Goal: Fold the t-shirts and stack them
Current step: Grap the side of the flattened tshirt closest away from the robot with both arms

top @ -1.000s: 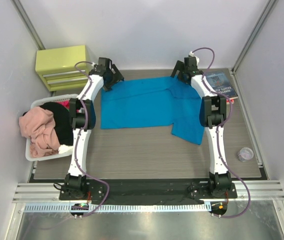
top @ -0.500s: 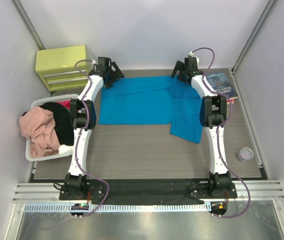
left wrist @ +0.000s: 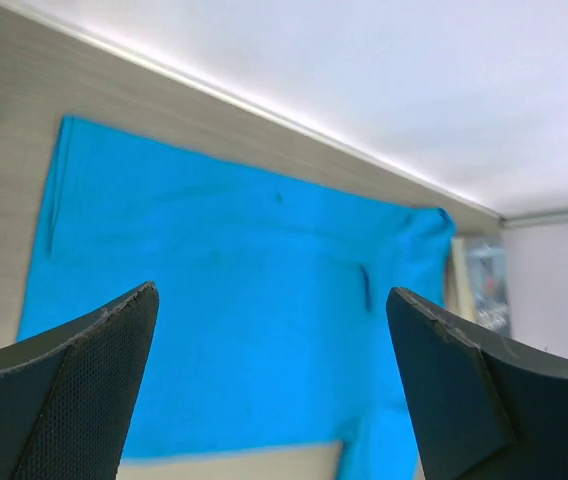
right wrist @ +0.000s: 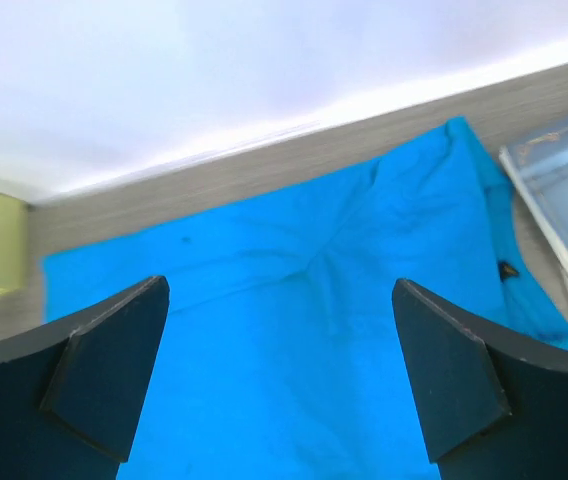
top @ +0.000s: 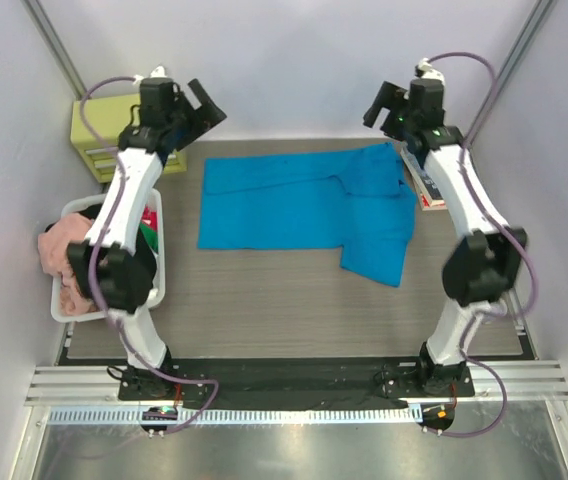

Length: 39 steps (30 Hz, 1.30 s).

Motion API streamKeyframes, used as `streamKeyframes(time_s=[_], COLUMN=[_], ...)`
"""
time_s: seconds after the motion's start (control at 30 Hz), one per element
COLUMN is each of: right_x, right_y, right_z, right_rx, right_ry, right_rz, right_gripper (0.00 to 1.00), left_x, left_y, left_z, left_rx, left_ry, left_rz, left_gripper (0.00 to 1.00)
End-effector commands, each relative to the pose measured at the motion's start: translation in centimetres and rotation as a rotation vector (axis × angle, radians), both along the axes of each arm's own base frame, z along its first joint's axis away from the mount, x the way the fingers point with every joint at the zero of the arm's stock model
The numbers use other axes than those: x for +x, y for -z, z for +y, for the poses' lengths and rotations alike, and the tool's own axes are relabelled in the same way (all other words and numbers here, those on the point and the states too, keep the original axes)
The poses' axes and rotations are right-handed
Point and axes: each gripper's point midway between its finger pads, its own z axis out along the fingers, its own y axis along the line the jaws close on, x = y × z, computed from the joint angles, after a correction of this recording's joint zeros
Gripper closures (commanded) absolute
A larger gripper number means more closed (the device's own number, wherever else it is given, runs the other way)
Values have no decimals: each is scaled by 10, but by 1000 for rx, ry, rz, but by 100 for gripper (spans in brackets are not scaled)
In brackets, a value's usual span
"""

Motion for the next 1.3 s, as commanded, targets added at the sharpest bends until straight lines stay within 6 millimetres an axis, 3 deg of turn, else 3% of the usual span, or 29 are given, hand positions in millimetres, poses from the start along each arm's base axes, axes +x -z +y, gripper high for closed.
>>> streamKeyframes(time_s=[0.0,0.03,0.07,0.1,0.13,0.17,0.2,0.27,0.3,0.37,0.43,0.57,0.67,0.8,1.07,1.27], right_x=[-84,-108,-125,-145,-168,-182,-208,-231,-248,-261,-274,-276,-269,-260,-253,-250], right_y=[-14,27,34,25,59,69,88,109,132,144,169,189,190,187,203,200], right_z=[-14,-18,-20,-22,-25,-26,-28,-26,-27,-35,-38,-38,-38,-45,-39,-40], right_rx=[67,71,88,108,137,156,174,235,234,231,215,212,220,212,214,202], right_ry=[64,91,105,115,156,169,186,217,231,280,303,322,330,376,358,353], right_rz=[2,94,106,77,149,169,205,252,302,315,371,427,416,390,432,418], right_gripper=[0,0,0,0,0,0,0,0,0,1,1,1,3,5,11,11], left_x=[-82,-94,-105,-128,-139,-157,-166,-185,-190,-194,-190,-166,-157,-159,-162,-159], left_y=[50,59,71,95,107,133,134,160,165,180,192,210,224,249,262,277], left_z=[2,5,9,13,16,19,19,26,27,39,43,63,66,62,72,70], left_rx=[-60,-65,-85,-83,-86,-101,-111,-95,-111,-65,-28,85,117,118,165,166], left_ry=[-1,-20,-61,-83,-104,-138,-149,-200,-218,-287,-320,-404,-411,-398,-438,-432], left_rz=[150,169,203,267,299,376,378,434,452,454,458,434,453,516,531,551], left_gripper=[5,6,8,8,9,10,12,14,14,15,16,21,28,32,35,44])
